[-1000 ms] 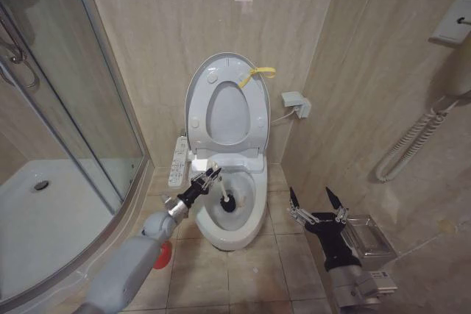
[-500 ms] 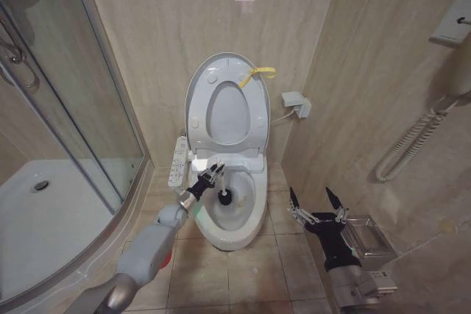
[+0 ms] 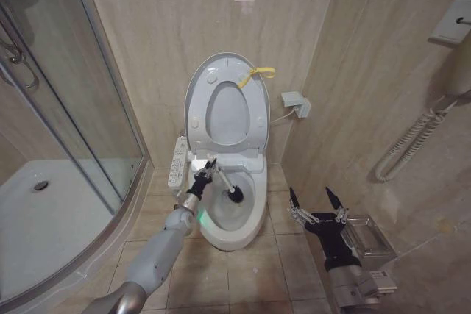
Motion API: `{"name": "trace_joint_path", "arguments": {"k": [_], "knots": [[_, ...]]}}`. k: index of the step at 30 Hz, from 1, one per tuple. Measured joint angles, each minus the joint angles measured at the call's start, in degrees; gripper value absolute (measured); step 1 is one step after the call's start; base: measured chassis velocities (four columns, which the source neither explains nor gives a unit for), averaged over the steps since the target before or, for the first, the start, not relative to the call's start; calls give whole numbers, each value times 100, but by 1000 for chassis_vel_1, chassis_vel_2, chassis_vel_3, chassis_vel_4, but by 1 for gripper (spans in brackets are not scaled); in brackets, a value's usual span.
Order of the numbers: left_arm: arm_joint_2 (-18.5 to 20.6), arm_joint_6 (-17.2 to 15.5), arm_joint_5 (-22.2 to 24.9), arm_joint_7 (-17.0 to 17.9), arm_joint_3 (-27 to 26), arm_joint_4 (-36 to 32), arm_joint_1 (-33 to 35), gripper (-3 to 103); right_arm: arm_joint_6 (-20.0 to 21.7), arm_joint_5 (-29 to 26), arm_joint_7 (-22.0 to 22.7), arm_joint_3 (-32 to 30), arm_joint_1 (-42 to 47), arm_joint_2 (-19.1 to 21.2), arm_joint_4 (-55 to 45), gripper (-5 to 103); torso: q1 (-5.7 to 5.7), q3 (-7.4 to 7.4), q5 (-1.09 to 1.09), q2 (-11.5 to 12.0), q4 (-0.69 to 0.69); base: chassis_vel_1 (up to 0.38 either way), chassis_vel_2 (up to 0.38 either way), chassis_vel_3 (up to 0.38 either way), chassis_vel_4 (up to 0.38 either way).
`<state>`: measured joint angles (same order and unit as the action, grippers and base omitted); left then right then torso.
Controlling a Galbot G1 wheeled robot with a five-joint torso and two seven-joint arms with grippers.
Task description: Open the toilet lid, clean the toilet bowl with a toilet brush, close the toilet lid, and flush.
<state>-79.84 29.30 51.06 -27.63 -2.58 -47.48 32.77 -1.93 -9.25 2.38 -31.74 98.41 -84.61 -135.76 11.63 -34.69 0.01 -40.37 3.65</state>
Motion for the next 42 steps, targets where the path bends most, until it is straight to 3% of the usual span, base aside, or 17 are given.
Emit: {"name": "trace_joint_path", "arguments": {"k": [6, 12, 16, 18, 24, 29, 31, 32, 34, 42], "knots": [[-75, 14, 68, -78, -105, 93, 123, 20, 0, 0, 0, 0, 0, 0, 0, 100, 0, 0, -2, 0, 4, 0, 0, 0, 0], [-16, 96, -435, -188, -177, 209, 234, 20, 0, 0, 0, 0, 0, 0, 0, 100, 0, 0, 0, 0, 0, 0, 0, 0, 0], [-143, 69, -194, -243, -219, 158, 221, 20, 0, 0, -1, 0, 0, 0, 0, 100, 0, 0, -1, 0, 0, 0, 0, 0, 0], [-289, -14, -19, -461, -326, 112, 178, 20, 0, 0, 0, 0, 0, 0, 0, 100, 0, 0, -1, 0, 6, 0, 0, 0, 0], [-321, -67, 94, -661, -300, 169, 135, 20, 0, 0, 0, 0, 0, 0, -1, 100, 0, 0, 0, 0, 2, 0, 0, 0, 0], [-288, 286, -772, -1138, -349, 842, -62, 20, 0, 0, 0, 0, 0, 0, 0, 100, 0, 1, -1, 0, 2, 0, 0, 0, 0], [-194, 431, -1345, -1312, -407, 918, -42, 20, 0, 0, 0, 0, 0, 0, 0, 100, -1, 2, 1, -1, -2, 0, 0, 0, 0], [-194, 431, -1345, -1312, -407, 918, -42, 20, 0, 0, 0, 0, 0, 0, 0, 100, -1, 2, 1, -1, -2, 0, 0, 0, 0], [-73, 594, -1821, -1403, -439, 773, 73, 20, 0, 0, 0, 0, 0, 0, -1, 100, -2, 2, 1, -2, -4, 0, 0, 0, 0], [4, 513, -1896, -1095, -317, 3, 180, 20, 0, 0, 0, 0, 0, 0, 0, 100, 0, -1, -2, 0, 7, 0, 0, 0, 0]]}}
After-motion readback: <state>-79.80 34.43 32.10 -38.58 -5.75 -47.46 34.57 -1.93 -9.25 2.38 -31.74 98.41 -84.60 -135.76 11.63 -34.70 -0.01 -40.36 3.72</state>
